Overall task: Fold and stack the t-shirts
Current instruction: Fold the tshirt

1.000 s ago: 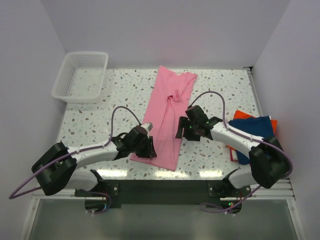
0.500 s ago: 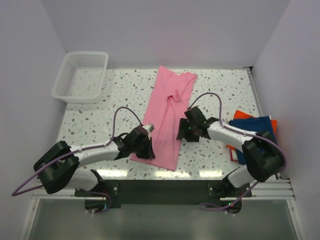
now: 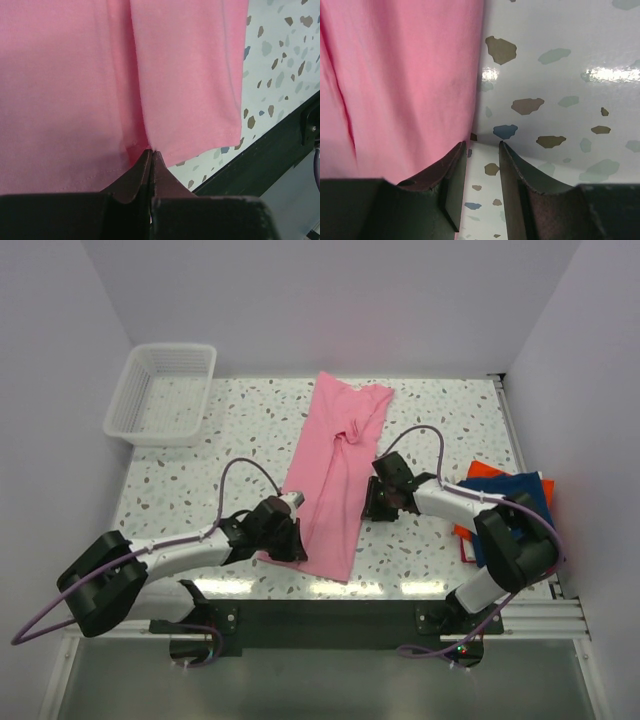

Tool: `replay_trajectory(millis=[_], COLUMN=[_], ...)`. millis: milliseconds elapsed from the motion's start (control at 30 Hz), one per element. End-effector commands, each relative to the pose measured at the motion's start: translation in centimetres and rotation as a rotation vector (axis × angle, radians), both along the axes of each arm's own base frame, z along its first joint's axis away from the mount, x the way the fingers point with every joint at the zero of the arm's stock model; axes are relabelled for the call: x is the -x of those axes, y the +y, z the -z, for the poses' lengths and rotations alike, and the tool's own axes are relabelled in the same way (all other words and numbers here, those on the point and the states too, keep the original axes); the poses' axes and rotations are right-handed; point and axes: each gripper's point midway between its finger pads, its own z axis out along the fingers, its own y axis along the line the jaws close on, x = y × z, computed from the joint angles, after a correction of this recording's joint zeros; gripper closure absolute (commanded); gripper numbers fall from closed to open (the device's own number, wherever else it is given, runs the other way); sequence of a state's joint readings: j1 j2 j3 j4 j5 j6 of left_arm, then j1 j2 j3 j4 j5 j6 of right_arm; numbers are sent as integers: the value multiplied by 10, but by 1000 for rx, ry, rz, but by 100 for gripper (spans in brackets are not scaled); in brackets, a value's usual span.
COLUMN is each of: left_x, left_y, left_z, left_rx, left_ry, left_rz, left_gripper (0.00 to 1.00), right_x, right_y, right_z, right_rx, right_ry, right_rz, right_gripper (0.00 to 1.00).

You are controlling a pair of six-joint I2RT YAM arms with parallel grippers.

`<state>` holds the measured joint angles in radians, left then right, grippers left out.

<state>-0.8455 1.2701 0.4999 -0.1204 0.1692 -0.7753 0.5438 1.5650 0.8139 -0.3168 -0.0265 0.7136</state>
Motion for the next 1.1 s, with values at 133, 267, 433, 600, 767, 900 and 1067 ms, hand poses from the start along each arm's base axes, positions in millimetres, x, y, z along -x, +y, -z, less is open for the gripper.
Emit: replay_trajectory(millis=[133, 267, 433, 600, 767, 900, 1067], left_x=[10, 12, 6, -1, -17, -42, -53], left_y=[5, 6, 3, 8, 7, 26, 48], left_z=[10, 11, -8, -32, -54, -27, -5], left_rx=[-4, -11, -5, -30, -27, -212, -296], left_ry=[45, 51, 15, -42, -118, -155, -186], left_rz=[-14, -14, 6, 12, -16, -110, -244], left_gripper=[100, 100, 96, 78, 67, 69, 77], right_x=[-5, -4, -10, -30, -66, -101, -134], right_y=[4, -1, -8, -6, 12, 20, 28], right_z=[2, 1, -13, -38, -59, -55, -34], right_rx=[-11, -2, -9, -40, -71, -15, 51], right_ry=[-9, -9, -48, -104, -162, -181, -173], right_rz=[-18, -11, 9, 34, 30, 25, 19], right_gripper=[66, 69, 69, 68, 64, 64, 64])
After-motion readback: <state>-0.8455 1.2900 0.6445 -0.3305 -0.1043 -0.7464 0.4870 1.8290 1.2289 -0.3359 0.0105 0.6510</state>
